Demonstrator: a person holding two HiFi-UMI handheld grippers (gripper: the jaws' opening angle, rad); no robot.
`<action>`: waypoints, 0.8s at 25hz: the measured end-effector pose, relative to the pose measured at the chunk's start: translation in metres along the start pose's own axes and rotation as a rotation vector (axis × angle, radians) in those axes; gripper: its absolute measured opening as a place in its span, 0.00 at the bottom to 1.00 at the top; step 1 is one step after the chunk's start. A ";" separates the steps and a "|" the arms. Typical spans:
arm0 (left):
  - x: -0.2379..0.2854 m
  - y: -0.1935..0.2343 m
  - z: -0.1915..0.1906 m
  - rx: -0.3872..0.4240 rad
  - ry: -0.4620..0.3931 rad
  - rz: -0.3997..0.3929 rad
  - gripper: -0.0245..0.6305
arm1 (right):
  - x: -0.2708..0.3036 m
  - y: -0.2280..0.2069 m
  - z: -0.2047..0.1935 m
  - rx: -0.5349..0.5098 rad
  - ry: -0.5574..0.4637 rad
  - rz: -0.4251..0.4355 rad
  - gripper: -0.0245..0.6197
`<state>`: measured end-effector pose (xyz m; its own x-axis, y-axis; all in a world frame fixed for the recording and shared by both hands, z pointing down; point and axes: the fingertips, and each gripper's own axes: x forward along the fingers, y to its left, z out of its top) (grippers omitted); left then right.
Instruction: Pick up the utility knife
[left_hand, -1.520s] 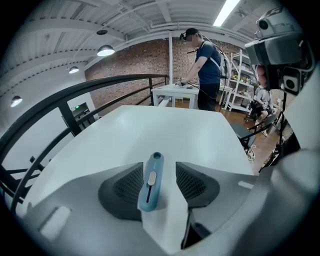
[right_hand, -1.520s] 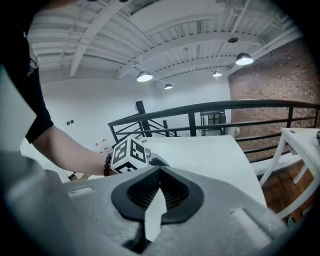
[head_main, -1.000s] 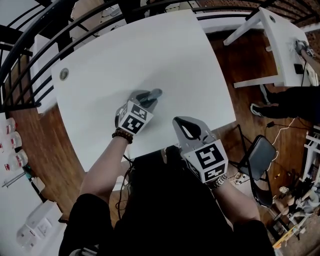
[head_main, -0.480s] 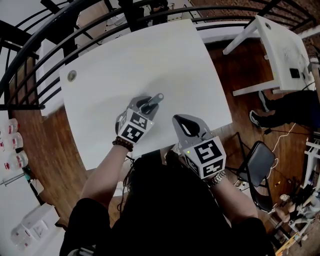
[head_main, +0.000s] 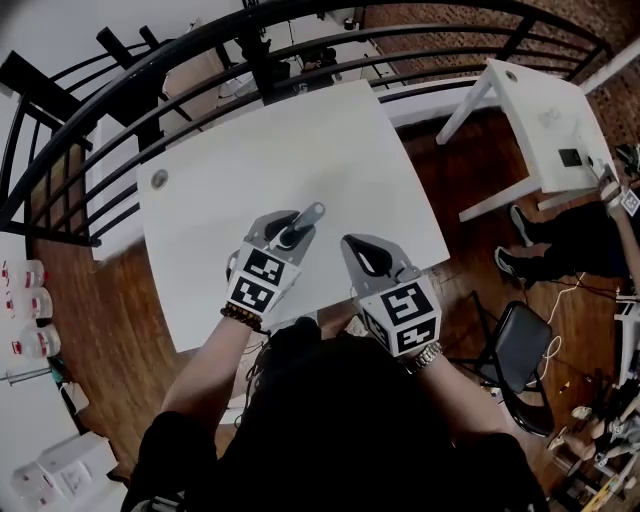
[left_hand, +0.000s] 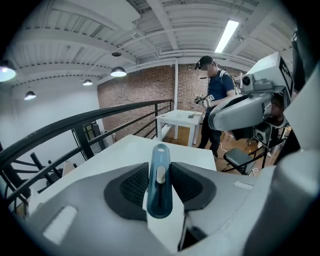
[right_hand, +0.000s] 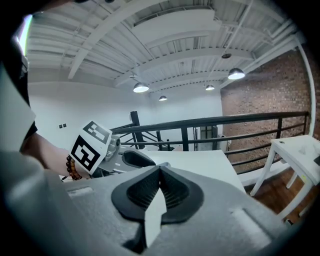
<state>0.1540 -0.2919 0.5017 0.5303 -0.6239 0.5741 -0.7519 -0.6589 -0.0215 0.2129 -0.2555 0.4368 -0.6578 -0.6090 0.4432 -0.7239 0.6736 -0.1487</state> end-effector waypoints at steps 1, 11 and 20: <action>-0.003 -0.001 0.005 0.002 -0.011 0.003 0.28 | -0.002 0.000 0.002 -0.003 -0.007 -0.003 0.03; -0.020 -0.012 0.030 0.034 -0.055 0.018 0.28 | -0.018 0.001 0.014 -0.029 -0.038 -0.021 0.03; -0.024 -0.018 0.031 0.042 -0.061 0.019 0.28 | -0.022 0.005 0.014 -0.031 -0.046 -0.025 0.03</action>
<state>0.1671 -0.2784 0.4626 0.5396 -0.6603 0.5224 -0.7460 -0.6625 -0.0669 0.2214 -0.2446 0.4140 -0.6488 -0.6442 0.4050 -0.7342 0.6699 -0.1106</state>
